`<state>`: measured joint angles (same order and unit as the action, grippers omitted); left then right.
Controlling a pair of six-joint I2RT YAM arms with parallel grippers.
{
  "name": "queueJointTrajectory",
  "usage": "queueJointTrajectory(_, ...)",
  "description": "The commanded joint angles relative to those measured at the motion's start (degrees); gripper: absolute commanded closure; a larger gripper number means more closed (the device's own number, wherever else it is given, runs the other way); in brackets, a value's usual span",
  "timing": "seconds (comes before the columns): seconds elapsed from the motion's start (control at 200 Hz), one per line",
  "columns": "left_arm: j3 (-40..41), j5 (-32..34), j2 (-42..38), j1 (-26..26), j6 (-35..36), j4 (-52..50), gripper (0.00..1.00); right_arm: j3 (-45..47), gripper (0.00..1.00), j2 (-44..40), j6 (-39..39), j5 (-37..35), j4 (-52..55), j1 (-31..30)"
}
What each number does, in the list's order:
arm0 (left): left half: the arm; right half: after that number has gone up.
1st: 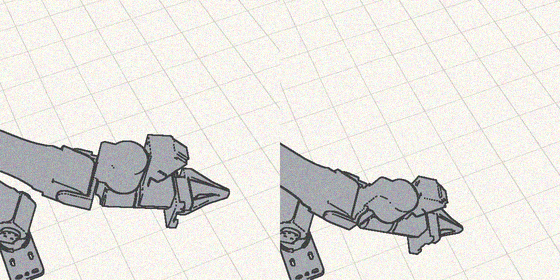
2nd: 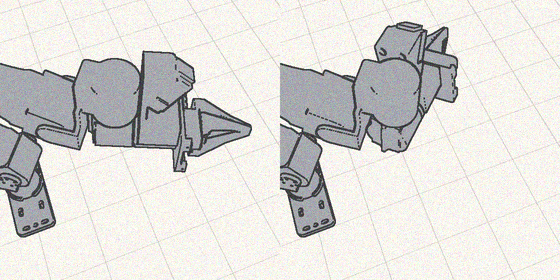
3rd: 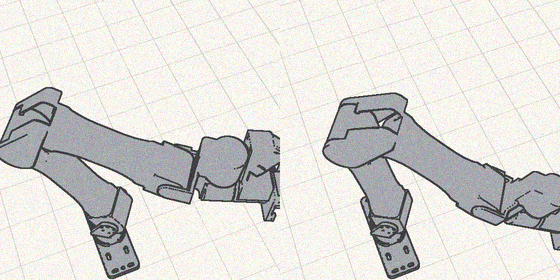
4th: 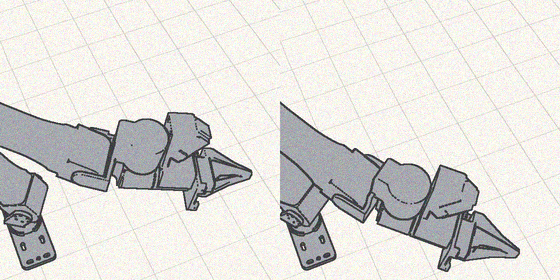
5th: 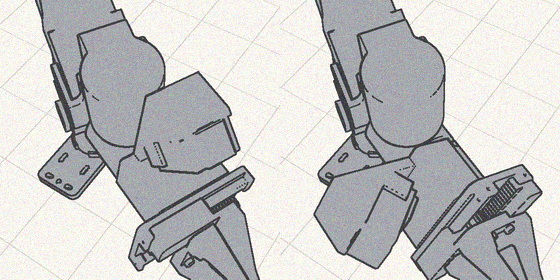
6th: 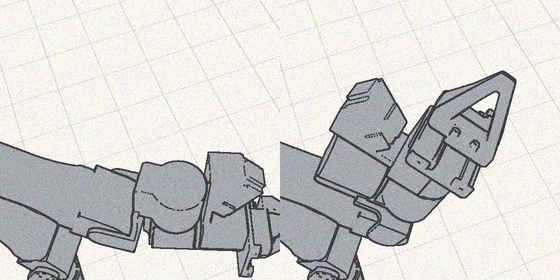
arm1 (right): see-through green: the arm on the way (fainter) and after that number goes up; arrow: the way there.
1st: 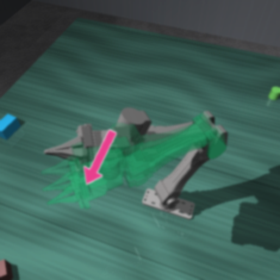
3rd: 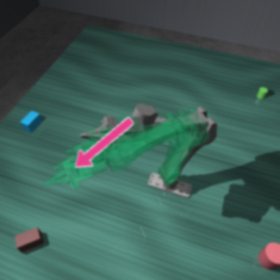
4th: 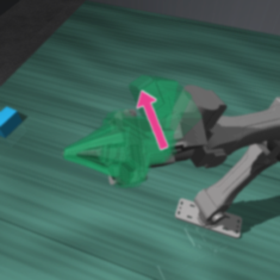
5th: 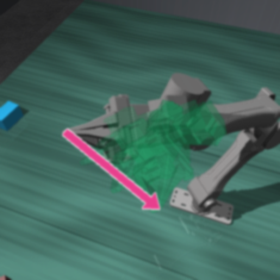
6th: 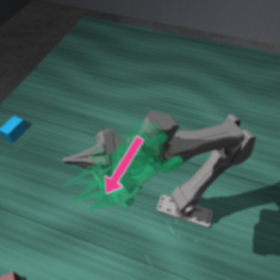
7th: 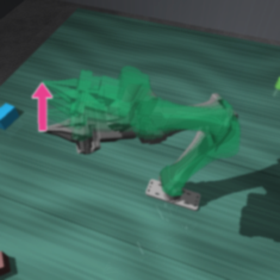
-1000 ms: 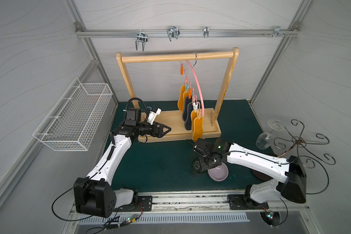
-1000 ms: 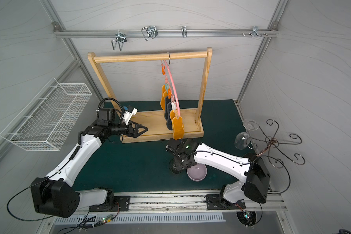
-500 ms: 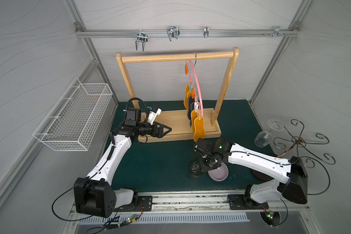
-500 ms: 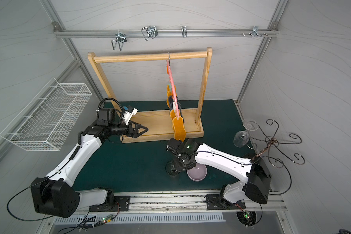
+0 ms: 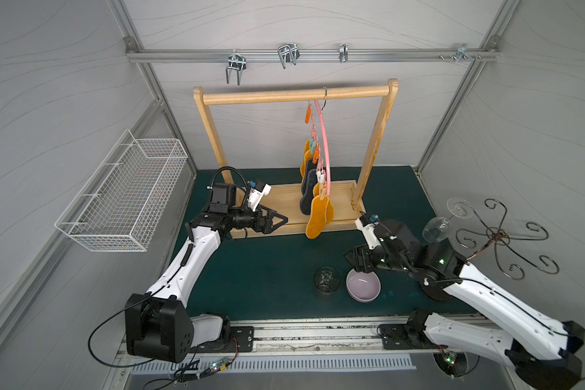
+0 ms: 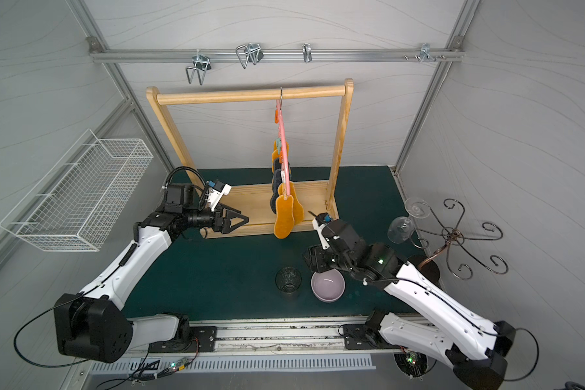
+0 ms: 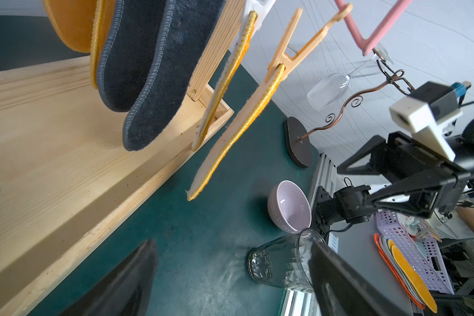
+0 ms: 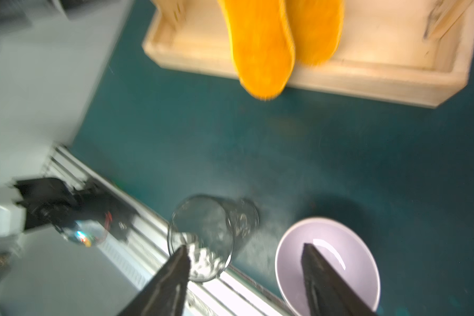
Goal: Take the shoe insoles off the hanger
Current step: Remove the insole from the hanger.
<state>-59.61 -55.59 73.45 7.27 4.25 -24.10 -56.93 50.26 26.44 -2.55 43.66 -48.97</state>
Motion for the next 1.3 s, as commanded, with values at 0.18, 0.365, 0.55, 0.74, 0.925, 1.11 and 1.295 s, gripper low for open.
queueJointTrajectory(0.18,1.7,-3.3,-0.2,-0.1,0.2,5.9,0.07,19.1,0.28,-13.6,-23.5,13.3,-34.8,10.9)
queueJointTrajectory(0.365,1.7,-3.2,0.5,-0.1,0.6,5.8,0.08,16.3,0.25,-8.2,-26.1,17.1,-34.7,15.1)
queueJointTrajectory(0.55,1.4,-2.7,1.1,-0.1,1.1,5.1,0.09,14.8,0.24,-0.2,-30.6,17.9,-41.0,16.8)
queueJointTrajectory(0.74,1.0,-2.3,1.4,-0.1,2.0,3.7,0.09,8.7,0.23,10.8,-35.5,21.8,-43.2,18.1)
queueJointTrajectory(0.925,0.7,-2.3,1.9,-0.1,2.9,2.7,0.09,4.8,0.21,19.2,-38.4,24.7,-47.0,18.7)
queueJointTrajectory(1.11,0.7,-2.8,2.4,-0.1,3.4,2.5,0.10,1.3,0.19,25.6,-40.4,29.5,-48.8,19.3)
queueJointTrajectory(1.295,0.6,-3.4,2.7,-0.1,4.0,2.0,0.11,0.0,0.21,29.7,-41.3,34.0,-53.5,19.5)
